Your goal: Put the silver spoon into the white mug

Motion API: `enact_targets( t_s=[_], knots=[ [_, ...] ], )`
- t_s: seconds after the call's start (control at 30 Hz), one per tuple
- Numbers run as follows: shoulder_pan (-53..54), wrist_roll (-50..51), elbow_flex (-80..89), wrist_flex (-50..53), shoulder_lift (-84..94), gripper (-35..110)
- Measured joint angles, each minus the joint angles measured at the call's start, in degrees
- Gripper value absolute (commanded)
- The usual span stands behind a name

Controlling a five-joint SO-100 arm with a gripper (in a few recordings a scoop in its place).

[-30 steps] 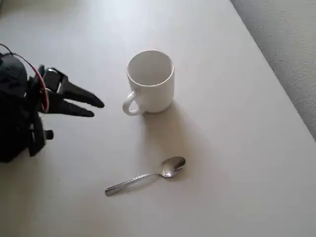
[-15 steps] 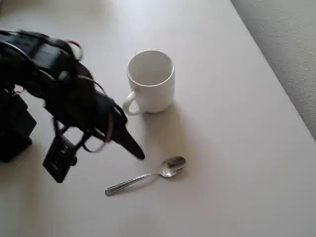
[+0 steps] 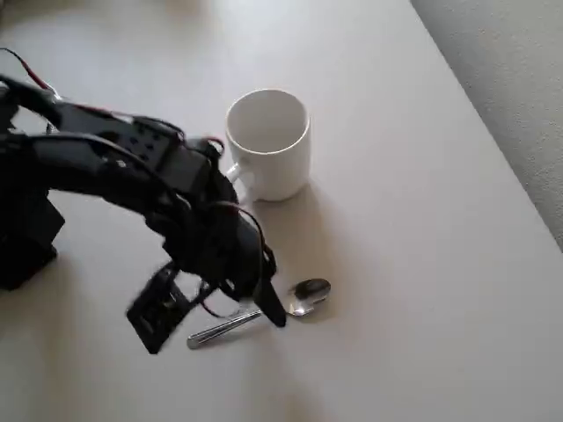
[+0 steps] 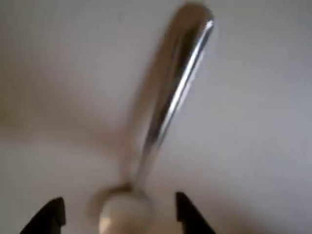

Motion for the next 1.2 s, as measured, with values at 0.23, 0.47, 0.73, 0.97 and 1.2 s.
enact_targets(
  t_s=[0.23, 0.47, 0.73, 0.97, 1.2],
  knots=[
    [1.4, 0.0, -4.7, 0.1, -4.8, 27],
    [1.4, 0.0, -5.4, 0.1, -6.0, 23],
    [1.3, 0.0, -7.3, 0.4, -8.6, 16],
    [1.2, 0.0, -9.5, 0.4, -10.4, -2],
    [1.2, -0.1, -13.8, 3.4, -12.9, -2]
  ],
)
